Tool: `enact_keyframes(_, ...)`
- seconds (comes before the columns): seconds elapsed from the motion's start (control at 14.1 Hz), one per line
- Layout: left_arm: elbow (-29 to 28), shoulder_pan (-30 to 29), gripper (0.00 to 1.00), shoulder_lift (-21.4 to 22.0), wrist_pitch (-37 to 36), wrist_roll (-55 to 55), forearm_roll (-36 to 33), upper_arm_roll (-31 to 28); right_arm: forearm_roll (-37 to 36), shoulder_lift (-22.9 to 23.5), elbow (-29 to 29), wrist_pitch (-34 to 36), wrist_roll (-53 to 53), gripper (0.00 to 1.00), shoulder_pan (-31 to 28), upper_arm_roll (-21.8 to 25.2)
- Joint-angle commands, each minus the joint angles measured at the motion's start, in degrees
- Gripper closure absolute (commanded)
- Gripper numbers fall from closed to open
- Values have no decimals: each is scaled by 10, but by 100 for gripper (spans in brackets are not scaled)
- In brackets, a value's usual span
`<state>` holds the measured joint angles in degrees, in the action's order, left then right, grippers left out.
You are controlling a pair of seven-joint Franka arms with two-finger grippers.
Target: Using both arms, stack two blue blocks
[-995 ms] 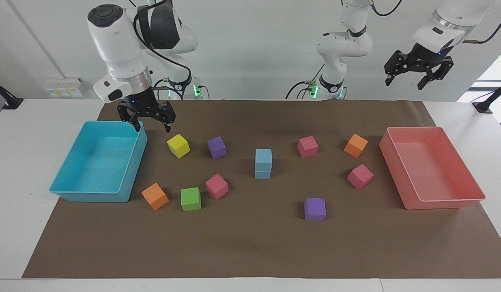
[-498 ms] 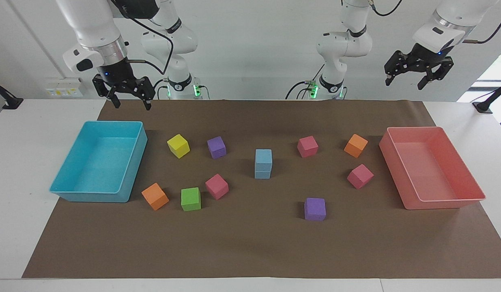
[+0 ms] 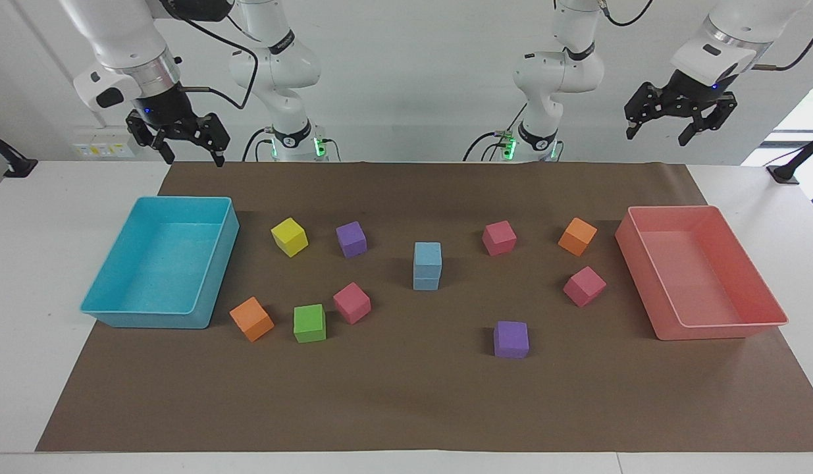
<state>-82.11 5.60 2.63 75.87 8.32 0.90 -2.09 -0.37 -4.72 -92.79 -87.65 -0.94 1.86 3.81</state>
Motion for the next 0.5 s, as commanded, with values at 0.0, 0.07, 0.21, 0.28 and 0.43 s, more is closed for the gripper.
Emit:
enact_keyframes(0.0,-16,-11,0,14,15,8,1,6,-10,-10,21,26,31,0,-7,-3)
enact_keyframes(0.07,-16,-11,0,14,15,8,1,6,-16,-9,23,29,34,0,-8,-4)
enact_keyframes(0.21,-19,-11,0,14,15,7,1,6,-24,-13,15,26,31,0,-5,-4)
enact_keyframes(0.28,-19,-11,0,14,15,7,1,6,-22,-13,15,26,32,0,-6,-4)
enact_keyframes(0.43,-19,-10,0,14,15,7,1,6,-22,-13,14,25,30,0,-4,-5)
